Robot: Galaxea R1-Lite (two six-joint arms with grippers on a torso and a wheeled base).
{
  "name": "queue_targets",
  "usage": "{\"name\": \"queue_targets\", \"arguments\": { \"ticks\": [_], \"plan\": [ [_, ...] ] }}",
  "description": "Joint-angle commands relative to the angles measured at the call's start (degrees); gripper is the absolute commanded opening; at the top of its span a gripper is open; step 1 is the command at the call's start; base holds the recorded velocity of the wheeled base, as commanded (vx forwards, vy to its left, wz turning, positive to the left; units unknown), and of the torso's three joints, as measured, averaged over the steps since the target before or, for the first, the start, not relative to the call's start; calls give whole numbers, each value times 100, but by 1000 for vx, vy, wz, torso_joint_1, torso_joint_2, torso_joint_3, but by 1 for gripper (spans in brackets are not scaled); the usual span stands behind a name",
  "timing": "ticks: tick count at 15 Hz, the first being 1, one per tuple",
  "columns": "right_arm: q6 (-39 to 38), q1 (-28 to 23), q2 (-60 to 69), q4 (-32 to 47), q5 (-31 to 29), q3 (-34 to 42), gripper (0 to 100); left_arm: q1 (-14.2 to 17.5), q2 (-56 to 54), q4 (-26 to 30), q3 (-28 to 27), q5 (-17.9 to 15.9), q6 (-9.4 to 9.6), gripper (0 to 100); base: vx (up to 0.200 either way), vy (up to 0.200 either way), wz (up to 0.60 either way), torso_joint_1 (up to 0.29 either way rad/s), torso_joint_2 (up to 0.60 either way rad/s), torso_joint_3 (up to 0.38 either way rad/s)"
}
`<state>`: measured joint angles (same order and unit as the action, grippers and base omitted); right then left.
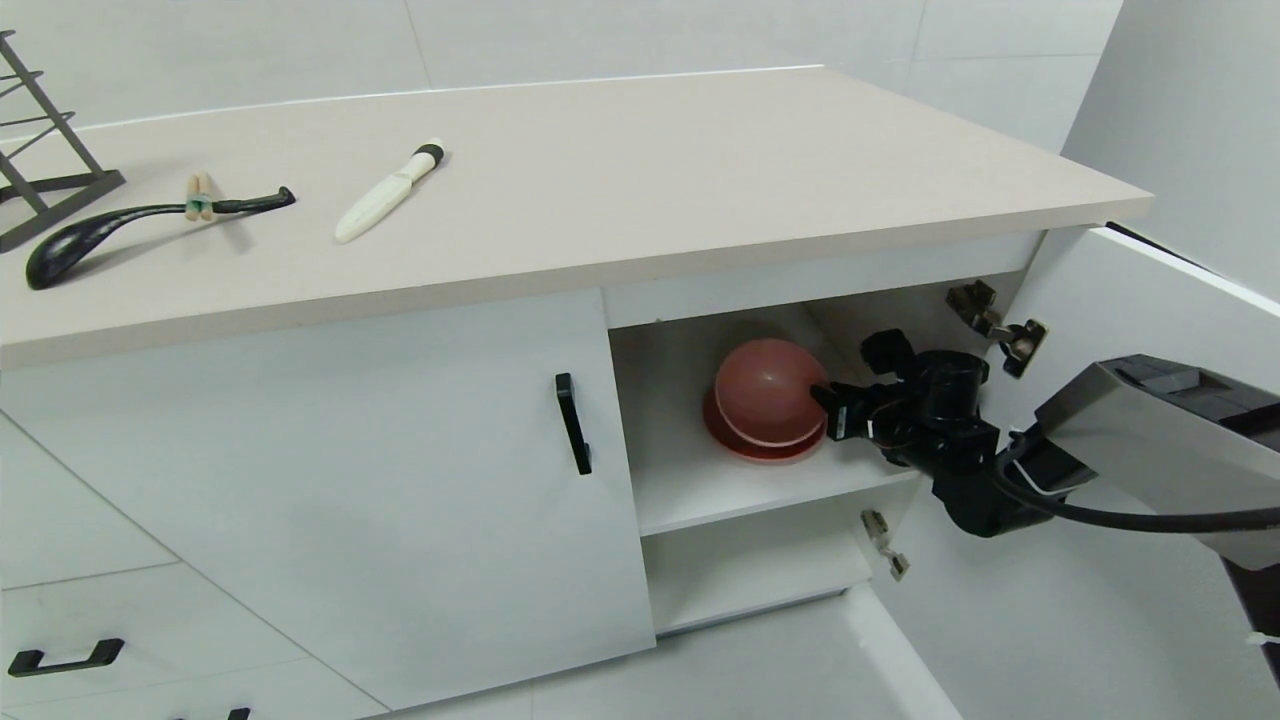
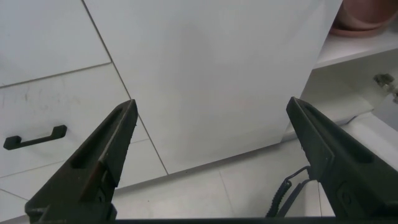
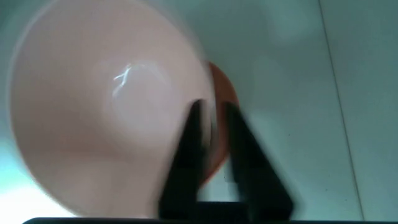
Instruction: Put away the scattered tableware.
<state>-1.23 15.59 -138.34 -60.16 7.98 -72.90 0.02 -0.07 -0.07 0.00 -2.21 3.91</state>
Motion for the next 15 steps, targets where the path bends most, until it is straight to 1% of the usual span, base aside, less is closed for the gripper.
{"name": "queue_targets", "arguments": {
  "ticks": [1, 4, 5, 6, 8, 9, 11, 12, 15],
  "plan": [
    [0, 40, -18, -22, 1, -5, 100, -2, 7, -1, 0, 1, -5, 100, 0, 0, 0, 0, 0, 0],
    [0, 102, -18, -198, 36, 4, 100, 6, 7, -1, 0, 1, -5, 100, 0, 0, 0, 0, 0, 0],
    [0, 163, 79, -391, 36, 48, 100, -2, 7, -1, 0, 1, -5, 100, 0, 0, 0, 0, 0, 0],
    [0, 225, 281, -497, 19, 268, 100, 6, 7, -1, 0, 1, -5, 100, 0, 0, 0, 0, 0, 0],
    [9, 462, 817, -927, 19, 1129, 100, 6, 7, -1, 0, 1, -5, 100, 0, 0, 0, 0, 0, 0],
    [132, 647, 1195, -1288, 10, 1806, 100, -2, 7, -1, 0, 1, -5, 100, 0, 0, 0, 0, 0, 0],
    [607, 796, 1828, -1806, 10, 2957, 100, 6, 7, -1, 0, 1, -5, 100, 0, 0, 0, 0, 0, 0],
    [703, 858, 2162, -2008, 10, 3467, 100, -2, 7, -1, 0, 1, -5, 100, 0, 0, 0, 0, 0, 0],
    [738, 946, 3472, -2290, 45, 4873, 100, -2, 7, -1, 0, 1, -13, 100, 0, 0, 0, 0, 0, 0]
  ]
}}
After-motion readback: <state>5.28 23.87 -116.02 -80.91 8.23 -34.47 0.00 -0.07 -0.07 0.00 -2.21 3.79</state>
